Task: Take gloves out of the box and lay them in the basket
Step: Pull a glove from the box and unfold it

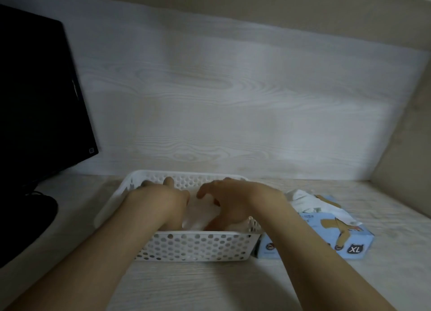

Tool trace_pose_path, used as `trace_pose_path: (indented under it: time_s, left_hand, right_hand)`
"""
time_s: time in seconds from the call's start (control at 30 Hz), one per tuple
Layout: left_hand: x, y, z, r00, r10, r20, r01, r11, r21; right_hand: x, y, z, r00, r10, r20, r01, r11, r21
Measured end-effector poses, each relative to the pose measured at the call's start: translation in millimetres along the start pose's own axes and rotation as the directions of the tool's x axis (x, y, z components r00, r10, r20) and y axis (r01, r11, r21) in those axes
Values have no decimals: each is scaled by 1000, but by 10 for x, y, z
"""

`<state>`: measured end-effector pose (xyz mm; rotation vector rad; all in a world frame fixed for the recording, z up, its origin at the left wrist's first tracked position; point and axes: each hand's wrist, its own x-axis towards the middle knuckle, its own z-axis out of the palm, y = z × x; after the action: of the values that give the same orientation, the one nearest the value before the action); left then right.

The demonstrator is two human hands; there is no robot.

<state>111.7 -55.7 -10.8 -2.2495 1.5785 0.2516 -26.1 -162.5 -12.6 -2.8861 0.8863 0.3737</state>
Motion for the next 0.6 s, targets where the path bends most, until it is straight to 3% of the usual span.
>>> trace_pose_path:
  time_s: [0.07,0.17,0.27,0.33,0.4,0.47,0.6]
  left_hand:
    - [-114,59,-77,995,-11,-103,11,1000,-1]
    - [-208,205,-171,953,74,-293,-75,997,8]
    - [-222,402,-151,833,217,-509,-326,936,-135]
    - [-247,563,-107,753,307,-582,-531,805,-264]
    - [-273,725,-65,709,385,-591,-636,711,-299]
    - [-243,795,10,684,422,-595,-656,713,-247]
    - [-198,932,96,629,462,-626,-699,688,-195]
  right_hand:
    - [-118,-27,-134,996,12,-86,-6,997,73]
    - [-316,61,-216,938,9,-347,51,985,162]
    - [-531,312,-147,795,174,-581,-12,962,272]
    - [-648,525,-41,696,299,-653,-87,938,337]
    - [-762,733,86,626,385,-678,-168,916,365]
    - [-848,881,166,624,461,-631,-218,878,427]
    - [-1099,1049,195,791,524,-316,-266,759,594]
